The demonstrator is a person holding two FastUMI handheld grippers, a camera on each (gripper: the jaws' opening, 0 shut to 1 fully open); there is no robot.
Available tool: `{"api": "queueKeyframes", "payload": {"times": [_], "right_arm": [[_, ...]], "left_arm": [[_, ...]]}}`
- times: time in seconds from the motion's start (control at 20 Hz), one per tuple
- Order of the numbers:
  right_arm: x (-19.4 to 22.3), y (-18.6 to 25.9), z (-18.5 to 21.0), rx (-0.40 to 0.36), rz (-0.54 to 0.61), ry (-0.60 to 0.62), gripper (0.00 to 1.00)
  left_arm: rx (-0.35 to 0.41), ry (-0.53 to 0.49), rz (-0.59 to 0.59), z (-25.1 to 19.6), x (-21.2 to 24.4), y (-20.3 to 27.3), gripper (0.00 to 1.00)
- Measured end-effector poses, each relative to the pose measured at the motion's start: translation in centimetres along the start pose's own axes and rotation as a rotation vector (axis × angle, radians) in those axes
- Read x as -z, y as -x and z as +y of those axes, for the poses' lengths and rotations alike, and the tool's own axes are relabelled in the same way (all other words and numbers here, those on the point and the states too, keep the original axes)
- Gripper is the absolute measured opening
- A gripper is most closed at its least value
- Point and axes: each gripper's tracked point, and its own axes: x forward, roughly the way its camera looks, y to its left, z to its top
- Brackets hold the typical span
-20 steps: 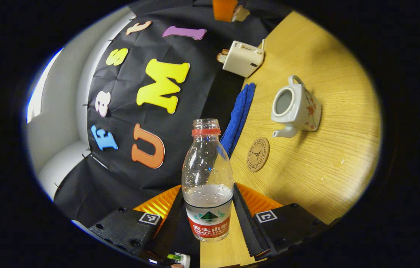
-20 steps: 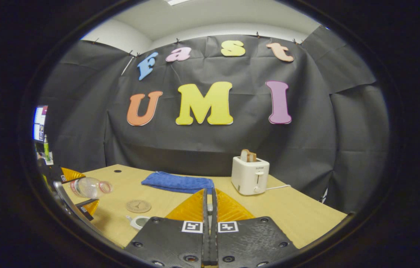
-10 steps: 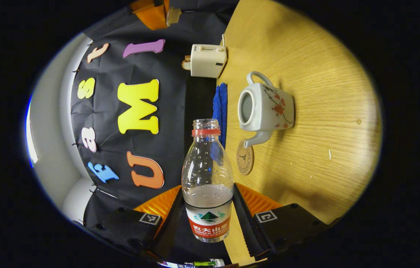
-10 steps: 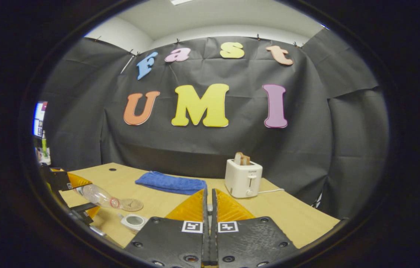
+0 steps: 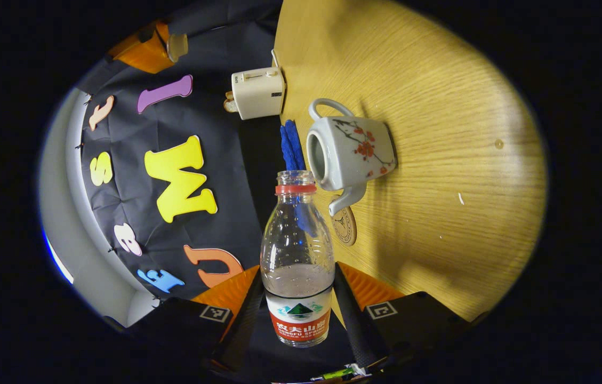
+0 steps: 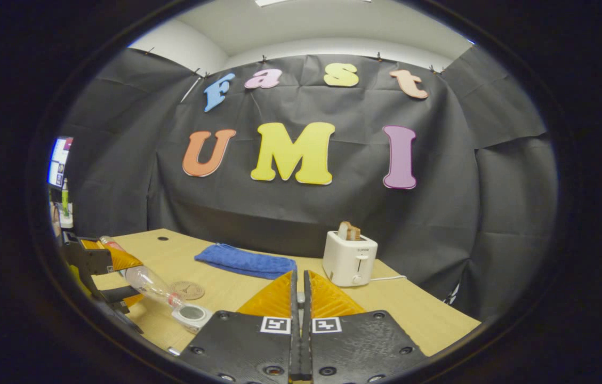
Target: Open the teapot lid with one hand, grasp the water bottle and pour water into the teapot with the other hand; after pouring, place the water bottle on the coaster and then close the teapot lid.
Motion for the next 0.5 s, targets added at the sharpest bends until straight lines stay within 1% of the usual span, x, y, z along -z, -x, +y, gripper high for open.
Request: {"api": "queueKeyframes", "payload": {"times": [0.5], "right_arm": [[0.0, 0.1, 1.3, -0.033, -0.002, 0.025, 0.0]], "left_arm": [[0.002, -0.125, 0.012, 1.2, -0.1, 0.0, 0.77]]}}
